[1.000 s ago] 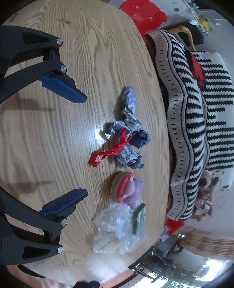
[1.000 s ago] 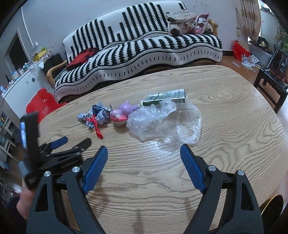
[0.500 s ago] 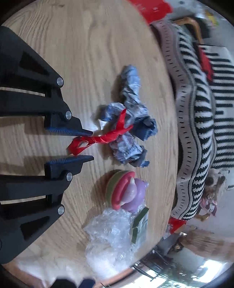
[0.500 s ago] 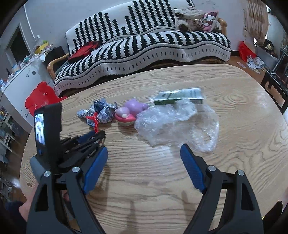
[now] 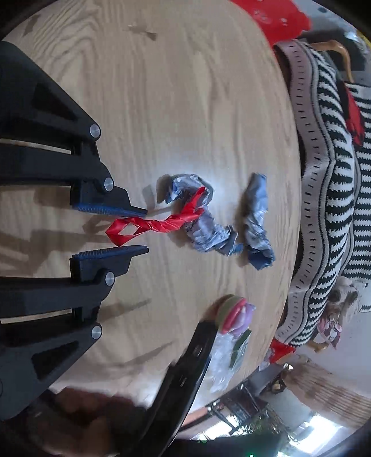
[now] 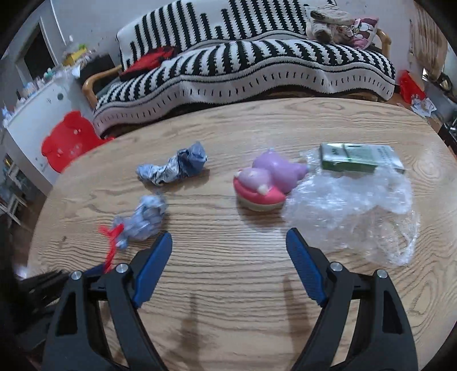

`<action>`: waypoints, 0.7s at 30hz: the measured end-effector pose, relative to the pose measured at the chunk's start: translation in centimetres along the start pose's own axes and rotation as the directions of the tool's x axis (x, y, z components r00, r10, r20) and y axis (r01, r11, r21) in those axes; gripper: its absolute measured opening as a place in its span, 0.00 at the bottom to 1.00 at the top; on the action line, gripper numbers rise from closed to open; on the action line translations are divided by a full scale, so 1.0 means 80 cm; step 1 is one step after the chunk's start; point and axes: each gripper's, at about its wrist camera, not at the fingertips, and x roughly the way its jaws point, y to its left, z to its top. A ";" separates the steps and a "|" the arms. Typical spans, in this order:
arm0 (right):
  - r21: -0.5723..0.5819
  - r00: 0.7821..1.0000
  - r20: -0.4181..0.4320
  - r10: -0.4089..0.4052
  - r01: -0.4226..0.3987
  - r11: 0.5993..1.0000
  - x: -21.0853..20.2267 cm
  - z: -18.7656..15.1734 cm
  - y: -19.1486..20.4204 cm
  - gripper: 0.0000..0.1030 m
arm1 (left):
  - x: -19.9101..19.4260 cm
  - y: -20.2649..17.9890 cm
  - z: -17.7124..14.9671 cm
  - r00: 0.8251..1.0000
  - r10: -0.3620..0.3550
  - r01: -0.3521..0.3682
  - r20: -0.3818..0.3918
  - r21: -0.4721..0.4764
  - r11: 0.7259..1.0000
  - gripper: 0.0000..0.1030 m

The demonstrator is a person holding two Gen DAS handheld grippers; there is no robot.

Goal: Collect trash
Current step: 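Grasp the red ribbon with the left tool while the right tool grasps a foil wrapper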

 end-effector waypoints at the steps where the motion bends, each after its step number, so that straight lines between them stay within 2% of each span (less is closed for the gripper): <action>1: -0.002 1.000 -0.002 -0.011 0.011 1.000 0.006 0.000 0.005 0.77 | -0.006 0.007 -0.002 1.000 0.002 -0.002 0.015 -0.002 1.000 0.19; 9: -0.016 1.000 0.004 -0.001 0.001 1.000 0.035 0.016 0.042 0.77 | -0.033 0.054 -0.003 0.996 0.024 -0.020 0.082 -0.042 0.999 0.19; 13: -0.026 0.999 -0.008 0.049 -0.049 0.998 0.056 0.036 0.060 0.77 | -0.040 0.066 0.006 0.995 0.031 -0.024 0.091 -0.069 0.997 0.19; 17: -0.039 0.999 -0.021 0.033 -0.034 0.999 0.082 0.054 0.072 0.78 | -0.039 0.065 0.014 0.995 0.029 -0.021 0.096 -0.081 0.997 0.19; 19: 0.029 0.998 -0.033 0.062 -0.061 0.998 0.096 0.068 0.065 0.82 | -0.040 0.064 0.017 0.994 0.031 -0.023 0.103 -0.078 0.997 0.19; 21: 0.113 0.995 -0.046 0.083 -0.078 0.991 0.109 0.080 0.055 0.83 | -0.041 0.061 0.021 0.994 0.028 -0.019 0.109 -0.079 0.997 0.19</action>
